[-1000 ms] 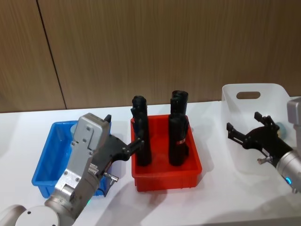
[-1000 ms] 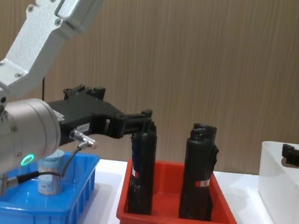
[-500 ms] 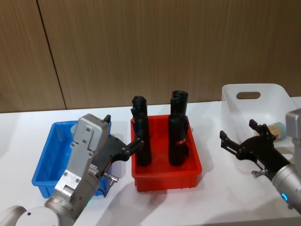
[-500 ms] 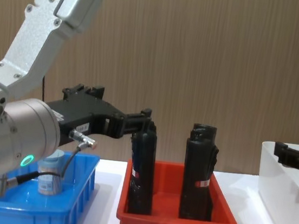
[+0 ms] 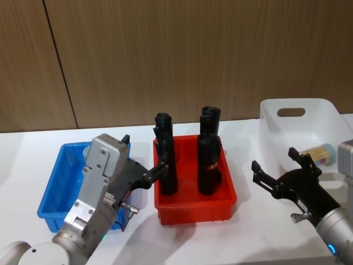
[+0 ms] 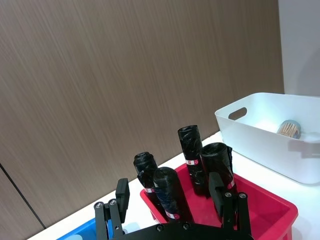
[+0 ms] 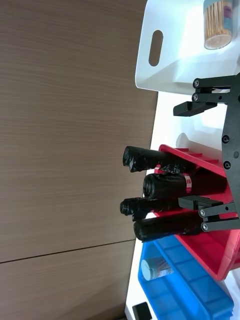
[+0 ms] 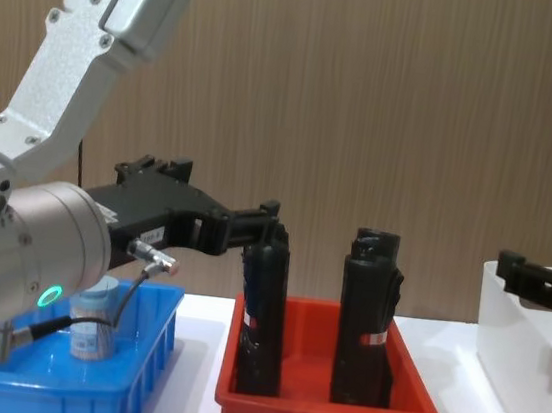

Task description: Pick the cotton swabs from the blue box and place them into the white box.

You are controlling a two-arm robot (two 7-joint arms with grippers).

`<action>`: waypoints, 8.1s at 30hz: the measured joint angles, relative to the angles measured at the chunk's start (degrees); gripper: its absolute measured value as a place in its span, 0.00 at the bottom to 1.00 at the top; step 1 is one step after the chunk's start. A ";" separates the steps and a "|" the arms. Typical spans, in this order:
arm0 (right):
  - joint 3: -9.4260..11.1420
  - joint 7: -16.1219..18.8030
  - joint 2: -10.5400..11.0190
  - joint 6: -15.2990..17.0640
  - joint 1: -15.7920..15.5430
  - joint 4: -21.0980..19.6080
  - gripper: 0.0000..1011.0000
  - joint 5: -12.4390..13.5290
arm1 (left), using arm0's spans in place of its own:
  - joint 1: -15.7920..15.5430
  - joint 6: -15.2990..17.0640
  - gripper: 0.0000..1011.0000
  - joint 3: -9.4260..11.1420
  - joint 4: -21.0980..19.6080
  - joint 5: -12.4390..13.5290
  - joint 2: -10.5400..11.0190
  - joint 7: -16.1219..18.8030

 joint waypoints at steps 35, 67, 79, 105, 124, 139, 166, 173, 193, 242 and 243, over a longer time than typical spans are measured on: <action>0.40 1.52 0.09 0.64 0.39 0.79 0.99 0.46 | 0.00 0.00 0.99 0.01 0.00 0.00 0.00 -0.01; 2.29 22.12 -1.70 1.64 16.21 22.25 0.99 4.71 | 0.00 0.00 0.99 0.00 0.00 0.00 0.00 -0.01; 1.77 30.62 -3.25 0.57 22.97 31.86 0.99 5.61 | 0.00 0.00 0.99 0.01 0.00 0.00 0.01 -0.01; -1.57 39.39 -7.18 -3.88 33.99 49.48 0.99 2.49 | 0.00 0.00 0.99 0.00 0.00 0.00 0.01 -0.01; -3.09 40.61 -9.64 -7.30 40.20 59.82 0.99 1.25 | 0.00 0.00 0.99 0.00 0.00 0.00 0.00 -0.01; -3.47 40.85 -11.13 -10.98 45.16 68.80 0.99 0.30 | 0.00 0.00 0.99 0.00 0.00 0.00 0.00 0.00; -4.61 42.18 -14.66 -18.46 54.84 87.75 0.99 -1.38 | 0.00 0.00 0.99 0.00 0.00 0.00 0.00 0.00; -4.81 42.37 -15.38 -19.69 56.43 90.73 0.99 -1.67 | 0.00 0.00 0.99 0.01 0.00 0.00 0.00 -0.01; -4.59 43.20 -16.57 -21.72 58.48 94.61 0.60 -2.36 | 0.00 0.00 0.99 0.00 0.00 0.00 0.00 -0.01; 3.73 33.66 -8.04 -6.74 42.70 47.19 0.35 -3.75 | 0.00 0.00 0.99 0.00 0.00 0.00 0.00 -0.01; 4.07 32.78 -7.57 -5.97 42.06 45.59 0.35 -4.22 | 0.00 0.00 0.99 0.00 0.00 0.01 0.00 -0.01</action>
